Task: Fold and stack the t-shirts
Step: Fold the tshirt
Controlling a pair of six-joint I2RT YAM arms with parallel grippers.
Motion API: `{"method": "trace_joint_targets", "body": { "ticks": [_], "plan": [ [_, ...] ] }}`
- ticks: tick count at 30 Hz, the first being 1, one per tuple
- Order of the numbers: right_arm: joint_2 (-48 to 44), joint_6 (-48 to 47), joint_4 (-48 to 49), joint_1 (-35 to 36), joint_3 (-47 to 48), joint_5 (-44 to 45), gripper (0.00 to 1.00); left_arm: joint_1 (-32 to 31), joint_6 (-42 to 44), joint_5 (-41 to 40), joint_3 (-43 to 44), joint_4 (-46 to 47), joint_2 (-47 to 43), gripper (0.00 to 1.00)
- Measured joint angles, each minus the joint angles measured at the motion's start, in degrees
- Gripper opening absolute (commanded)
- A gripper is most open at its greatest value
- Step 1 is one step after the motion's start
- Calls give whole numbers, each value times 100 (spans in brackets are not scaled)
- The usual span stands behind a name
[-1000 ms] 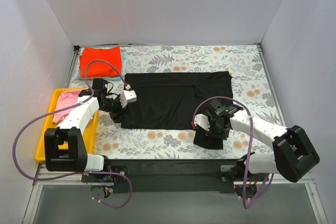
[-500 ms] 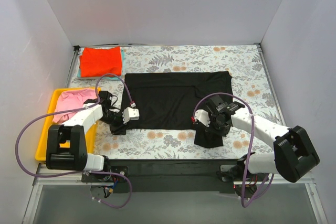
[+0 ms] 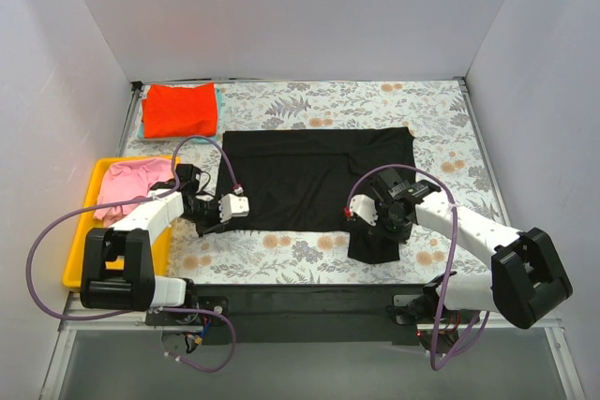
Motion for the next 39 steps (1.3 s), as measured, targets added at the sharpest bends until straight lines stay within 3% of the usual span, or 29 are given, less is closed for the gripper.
{"method": "trace_joint_targets", "body": {
  "ticks": [20, 27, 39],
  "plan": [
    [-603, -385, -874, -280, 566, -413, 1, -20, -203, 166, 702, -992, -780, 0],
    [-505, -682, -970, -743, 1056, -431, 1, 76, -516, 205, 1403, -1051, -249, 0],
    [981, -1134, -1008, -1419, 2586, -549, 1, 216, -1036, 374, 2455, -625, 848, 0]
  ]
}}
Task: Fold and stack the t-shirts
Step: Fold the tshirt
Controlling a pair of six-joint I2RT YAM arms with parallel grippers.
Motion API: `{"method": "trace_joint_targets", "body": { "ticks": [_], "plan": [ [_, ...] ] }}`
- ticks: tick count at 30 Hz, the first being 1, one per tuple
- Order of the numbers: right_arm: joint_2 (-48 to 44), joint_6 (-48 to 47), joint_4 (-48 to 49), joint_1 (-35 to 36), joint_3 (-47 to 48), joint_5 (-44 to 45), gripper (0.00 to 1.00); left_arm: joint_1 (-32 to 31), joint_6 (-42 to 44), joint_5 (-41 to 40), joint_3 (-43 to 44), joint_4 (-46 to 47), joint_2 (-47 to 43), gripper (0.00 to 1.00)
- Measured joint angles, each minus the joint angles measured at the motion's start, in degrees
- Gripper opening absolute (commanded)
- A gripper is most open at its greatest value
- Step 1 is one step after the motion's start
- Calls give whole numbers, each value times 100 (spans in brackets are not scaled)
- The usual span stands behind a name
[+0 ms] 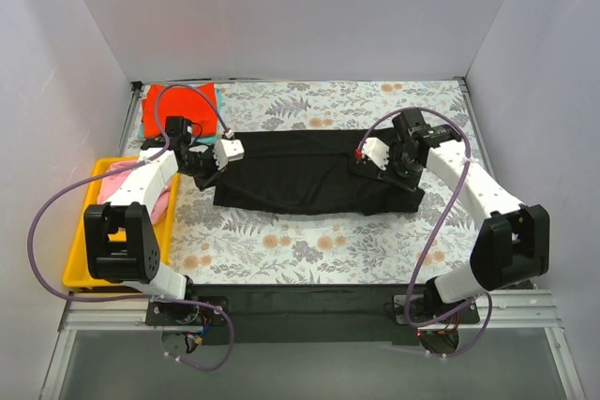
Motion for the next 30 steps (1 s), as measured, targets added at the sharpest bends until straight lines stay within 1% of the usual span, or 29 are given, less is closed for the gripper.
{"method": "trace_joint_targets", "body": {
  "ticks": [9, 14, 20, 30],
  "plan": [
    [992, -203, -26, -236, 1113, -33, 1, 114, -278, 17, 595, 444, 800, 0],
    [1569, -267, -13, -258, 1648, -39, 1, 131, -343, 17, 721, 570, 1097, 0],
    [2083, -297, -15, -341, 1958, -35, 1, 140, -404, 17, 730, 721, 1250, 0],
    [2411, -345, -35, -483, 2402, -37, 1, 140, -435, 17, 1054, 802, 1491, 0]
  ]
}}
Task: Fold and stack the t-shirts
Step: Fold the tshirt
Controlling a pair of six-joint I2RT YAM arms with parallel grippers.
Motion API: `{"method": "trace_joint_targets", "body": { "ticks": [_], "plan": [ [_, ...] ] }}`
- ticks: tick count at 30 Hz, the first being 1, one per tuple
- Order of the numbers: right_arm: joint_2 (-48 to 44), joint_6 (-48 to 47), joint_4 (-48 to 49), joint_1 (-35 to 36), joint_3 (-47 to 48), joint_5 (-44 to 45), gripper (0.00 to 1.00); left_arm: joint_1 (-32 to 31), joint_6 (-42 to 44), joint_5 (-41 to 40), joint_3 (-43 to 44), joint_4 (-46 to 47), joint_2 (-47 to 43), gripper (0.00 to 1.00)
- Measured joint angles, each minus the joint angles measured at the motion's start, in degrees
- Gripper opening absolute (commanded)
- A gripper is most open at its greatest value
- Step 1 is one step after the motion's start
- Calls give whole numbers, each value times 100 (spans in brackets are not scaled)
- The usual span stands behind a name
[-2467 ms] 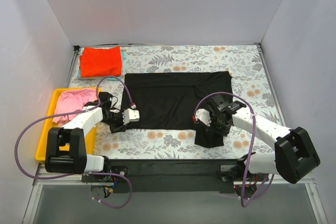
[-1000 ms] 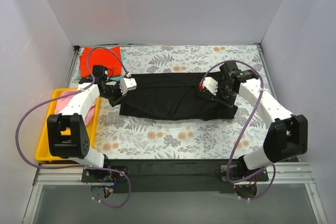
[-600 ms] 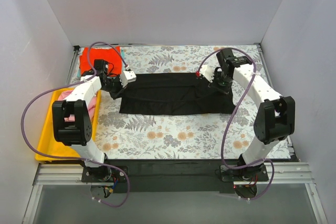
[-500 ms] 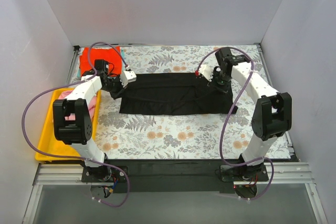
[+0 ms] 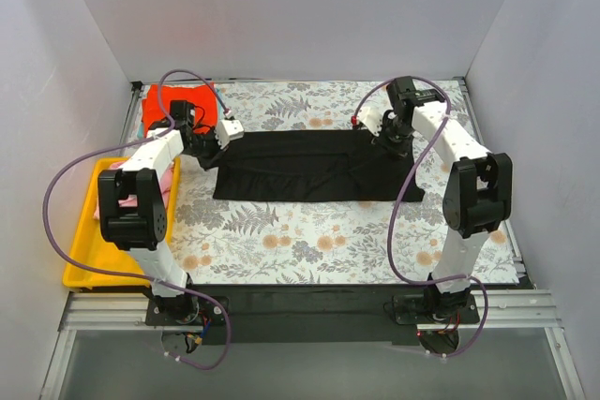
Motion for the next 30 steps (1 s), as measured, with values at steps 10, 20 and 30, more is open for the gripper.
{"method": "trace_joint_targets", "body": {
  "ticks": [10, 20, 30],
  "plan": [
    [498, -9, 9, -20, 186, 7, 1, 0, -35, -11, 225, 9, 365, 0],
    [562, -13, -7, -90, 555, 4, 1, 0, -101, -28, 385, 105, 413, 0],
    [1001, -7, -4, -127, 929, 4, 1, 2, -188, -52, 592, 267, 758, 0]
  ]
}}
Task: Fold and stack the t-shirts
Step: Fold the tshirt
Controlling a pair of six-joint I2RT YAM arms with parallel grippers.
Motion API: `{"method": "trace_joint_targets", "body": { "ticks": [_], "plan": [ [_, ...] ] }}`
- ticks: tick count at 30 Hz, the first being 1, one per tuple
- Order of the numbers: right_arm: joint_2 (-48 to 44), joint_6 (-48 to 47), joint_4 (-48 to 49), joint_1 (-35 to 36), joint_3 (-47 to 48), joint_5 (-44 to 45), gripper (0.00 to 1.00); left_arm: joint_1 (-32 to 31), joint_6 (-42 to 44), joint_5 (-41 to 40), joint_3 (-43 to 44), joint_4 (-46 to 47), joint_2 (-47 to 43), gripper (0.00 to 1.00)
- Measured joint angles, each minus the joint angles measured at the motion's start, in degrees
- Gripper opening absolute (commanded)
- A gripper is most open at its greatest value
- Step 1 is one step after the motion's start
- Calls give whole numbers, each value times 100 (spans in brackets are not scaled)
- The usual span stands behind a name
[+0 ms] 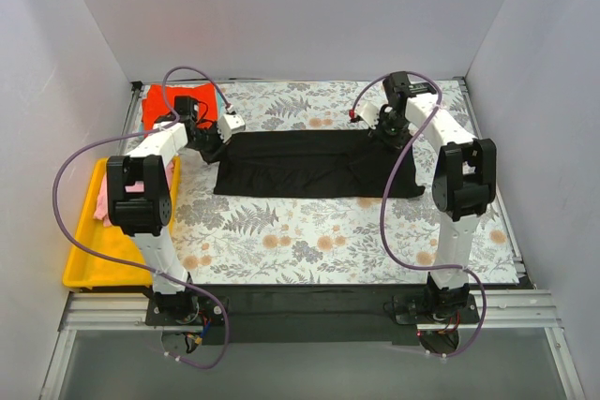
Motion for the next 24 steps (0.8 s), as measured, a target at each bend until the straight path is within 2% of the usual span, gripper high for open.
{"method": "trace_joint_targets", "body": {
  "ticks": [5, 6, 7, 8, 11, 17, 19, 21, 24],
  "plan": [
    [212, 4, -4, 0, 52, 22, 1, 0, -42, -28, 0, 42, 87, 0],
    [229, 7, -4, 0, 52, 22, 10, -2, -46, -28, 0, 44, 96, 4],
    [249, 13, -4, 0, 52, 26, 21, 0, -57, -28, 0, 44, 105, 15],
    [251, 42, -4, 0, 52, 39, 33, -2, -59, -33, 0, 50, 111, 20],
    [251, 105, -4, -11, 52, 59, 46, 0, -245, -26, 4, 57, 118, 34],
    [240, 378, -291, -275, 304, -203, 48, -35, -1062, 319, 295, 111, 33, 51],
    [131, 542, -435, -527, 380, -442, 48, -133, -1410, 446, 326, 219, -162, 52],
    [-90, 726, -575, -815, 289, -640, 48, -424, -1836, 466, 321, 409, -435, 52],
    [-535, 1003, -741, -1241, -125, -911, 45, -1200, -2542, 400, 264, 984, -809, 52]
  ]
}}
